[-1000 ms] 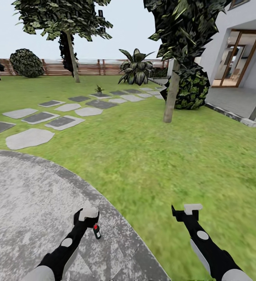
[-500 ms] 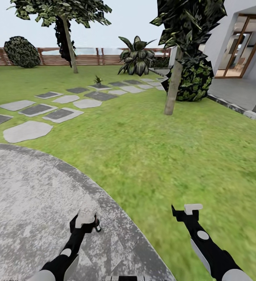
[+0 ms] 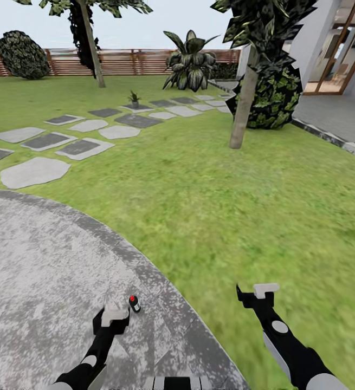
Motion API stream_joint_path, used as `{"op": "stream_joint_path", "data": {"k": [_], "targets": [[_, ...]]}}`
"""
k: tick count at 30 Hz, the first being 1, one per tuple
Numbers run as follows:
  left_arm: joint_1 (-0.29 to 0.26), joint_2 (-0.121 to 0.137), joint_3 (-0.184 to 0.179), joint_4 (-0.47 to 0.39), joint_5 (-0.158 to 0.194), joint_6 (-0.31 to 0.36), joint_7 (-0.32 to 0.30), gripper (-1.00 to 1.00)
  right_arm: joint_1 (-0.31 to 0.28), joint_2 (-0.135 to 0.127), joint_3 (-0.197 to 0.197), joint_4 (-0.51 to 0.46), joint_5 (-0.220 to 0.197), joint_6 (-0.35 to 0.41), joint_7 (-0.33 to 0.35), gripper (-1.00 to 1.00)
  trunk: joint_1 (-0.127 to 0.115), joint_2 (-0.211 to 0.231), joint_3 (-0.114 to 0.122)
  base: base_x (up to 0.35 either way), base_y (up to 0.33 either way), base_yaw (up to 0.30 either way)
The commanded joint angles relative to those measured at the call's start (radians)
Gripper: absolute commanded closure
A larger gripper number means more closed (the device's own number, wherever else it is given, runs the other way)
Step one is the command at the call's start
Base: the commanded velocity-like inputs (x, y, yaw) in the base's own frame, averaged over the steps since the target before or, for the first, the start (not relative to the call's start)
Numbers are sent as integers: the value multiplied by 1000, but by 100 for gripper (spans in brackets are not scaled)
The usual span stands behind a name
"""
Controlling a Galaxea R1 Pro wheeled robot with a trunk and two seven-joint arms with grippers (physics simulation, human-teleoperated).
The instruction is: Pick up the pesticide atomizer in the garden and spray insectifuge to fully cover both potted plants in the garden.
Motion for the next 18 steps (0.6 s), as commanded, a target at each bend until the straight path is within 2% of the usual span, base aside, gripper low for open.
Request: {"op": "stream_joint_path", "data": {"k": [1, 11, 18], "targets": [[-1, 0, -4, 1, -3, -3, 7, -100, -1, -1, 9, 0, -10, -4, -8, -100, 0, -1, -5, 0, 0, 0], [-1, 1, -8, 1, -4, -3, 6, -100, -1, 0, 9, 2, -10, -4, -8, -100, 5, -3, -43, 0, 0, -1], [-1, 1, -8, 1, -4, -3, 6, -100, -1, 2, 9, 1, -10, -4, -8, -100, 8, -5, -70, 0, 0, -264]]}}
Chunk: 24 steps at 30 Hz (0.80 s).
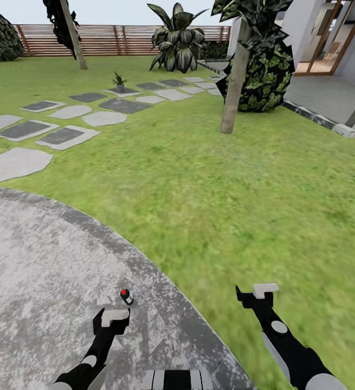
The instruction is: Pick up the pesticide atomizer in the garden and spray insectifuge to fully cover both potted plants in the garden.
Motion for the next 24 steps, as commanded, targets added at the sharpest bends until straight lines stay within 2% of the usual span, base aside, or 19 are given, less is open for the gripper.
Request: {"op": "stream_joint_path", "data": {"k": [1, 5, 12, 21, 24], "targets": [[0, 0, -4, 1, -3, -3, 7, -100, -1, -1, 8, 1, -10, -4, -8, -100, 0, -1, -5, 0, 0, -296], [0, 1, -4, 1, -9, -3, 6, -100, -1, -1, 8, 1, -10, -4, -8, -100, 1, -1, -8, 0, 0, -207], [0, 4, -4, 1, -25, -3, 8, -100, -1, 0, 9, 0, -10, -4, -9, -100, 1, -1, -7, 32, 0, -26], [0, 6, -4, 1, -27, -3, 8, -100, -1, 1, 8, 0, -10, -4, -9, -100, 1, -1, -7, 288, 0, -1], [0, 6, -4, 2, -27, -3, 8, -100, -1, 1, 8, 0, -10, -4, -9, -100, 1, -1, -7, 124, 0, 0]]}}
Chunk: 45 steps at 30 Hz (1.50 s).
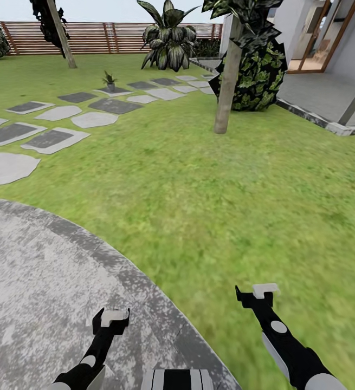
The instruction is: Pick up the pesticide atomizer in the garden and spray insectifuge to fully cover both potted plants in the garden.
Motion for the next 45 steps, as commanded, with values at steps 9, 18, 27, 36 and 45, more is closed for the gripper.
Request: {"op": "stream_joint_path", "data": {"k": [9, 18, 27, 36, 45], "targets": [[-1, 5, -4, 1, -4, -4, 8, -100, -1, -2, 8, -1, -10, -4, -8, -100, 0, 0, -1, 16, 0, -28], [1, 45, -4, 1, -4, -8, -2, -100, -1, -2, 8, -1, -10, -3, -8, -100, 2, -1, -16, 0, 0, -19], [1, 48, -4, 1, -4, -8, -2, -100, -1, -2, 8, -1, -10, -3, -8, -100, 4, -2, -35, 0, 0, 0], [1, 48, -5, 1, -4, -9, -2, -100, -1, -2, 8, 0, -12, -3, -8, -100, 7, -4, -65, 0, 0, -14], [1, 48, -5, 2, -4, -8, -2, -100, -1, -2, 8, 0, -10, -4, -8, -100, 9, -5, -85, 0, 0, -15]]}}
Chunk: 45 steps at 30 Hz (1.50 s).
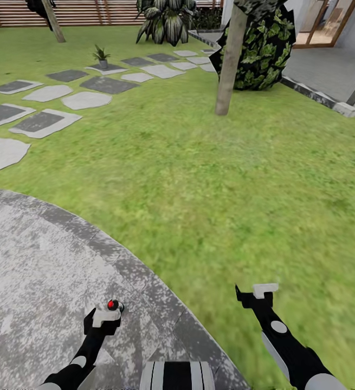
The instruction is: Pick up the pesticide atomizer in the garden and spray insectifuge to fully cover both potted plants in the garden.
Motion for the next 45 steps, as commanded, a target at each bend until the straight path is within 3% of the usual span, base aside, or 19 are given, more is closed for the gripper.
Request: {"op": "stream_joint_path", "data": {"k": [1, 10, 16, 22, 45], "targets": [[0, 0, -4, 1, -4, -3, 7, -100, -1, -2, 8, 0, -10, -4, -8, -100, 0, -1, -5, 0, 0, -140], [0, 1, -2, 0, -4, -4, 7, -100, -1, -2, 8, 1, -10, -4, -8, -100, 2, -2, -24, 0, 0, -87], [0, 1, -2, 0, -4, -4, 7, -100, -1, -2, 8, 2, -9, -4, -8, -100, 2, -2, -24, 0, 0, -1], [0, 1, -2, 0, -4, -4, 7, -100, -1, -2, 8, 3, -9, -4, -8, -100, 5, -3, -47, 0, 0, 0], [0, 1, -2, 0, -4, -4, 7, -100, -1, -2, 8, 1, -10, -4, -8, -100, 5, -3, -47, 42, 0, 0]]}}
